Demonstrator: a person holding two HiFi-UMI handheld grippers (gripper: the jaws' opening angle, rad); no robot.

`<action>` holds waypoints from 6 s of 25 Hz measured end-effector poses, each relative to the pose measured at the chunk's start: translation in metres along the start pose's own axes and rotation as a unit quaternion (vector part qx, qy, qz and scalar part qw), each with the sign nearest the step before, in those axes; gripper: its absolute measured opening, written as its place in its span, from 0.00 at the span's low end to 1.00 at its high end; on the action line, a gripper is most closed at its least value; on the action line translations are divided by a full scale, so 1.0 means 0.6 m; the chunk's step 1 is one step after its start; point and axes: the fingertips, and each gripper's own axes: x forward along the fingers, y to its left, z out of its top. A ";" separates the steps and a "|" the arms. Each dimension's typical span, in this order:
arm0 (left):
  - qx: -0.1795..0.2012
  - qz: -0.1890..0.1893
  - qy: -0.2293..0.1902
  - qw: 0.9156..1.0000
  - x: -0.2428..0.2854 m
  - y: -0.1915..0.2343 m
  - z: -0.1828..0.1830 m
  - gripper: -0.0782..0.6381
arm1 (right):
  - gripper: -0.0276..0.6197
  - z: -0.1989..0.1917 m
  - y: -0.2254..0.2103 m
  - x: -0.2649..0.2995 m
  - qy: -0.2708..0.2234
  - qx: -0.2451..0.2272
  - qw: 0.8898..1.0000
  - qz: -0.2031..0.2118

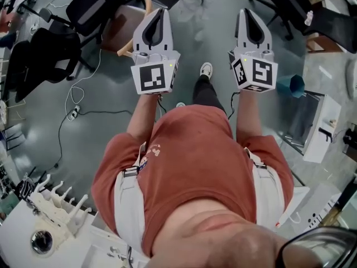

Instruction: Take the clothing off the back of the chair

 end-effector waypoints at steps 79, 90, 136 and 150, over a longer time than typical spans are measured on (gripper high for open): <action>-0.006 0.141 0.099 0.985 0.611 0.295 -0.269 0.13 | 0.15 -0.310 -0.035 0.783 0.182 -0.032 0.949 0.256; -0.017 0.186 0.154 0.970 0.573 0.245 -0.328 0.13 | 0.54 -0.502 -0.001 0.678 0.349 -0.139 0.790 0.484; -0.027 0.230 0.131 0.964 0.528 0.277 -0.353 0.13 | 0.27 -0.646 0.022 0.611 0.338 -0.555 0.516 0.558; -0.028 0.220 0.130 0.966 0.540 0.283 -0.354 0.13 | 0.15 -0.575 0.012 0.611 0.335 -0.498 0.588 0.543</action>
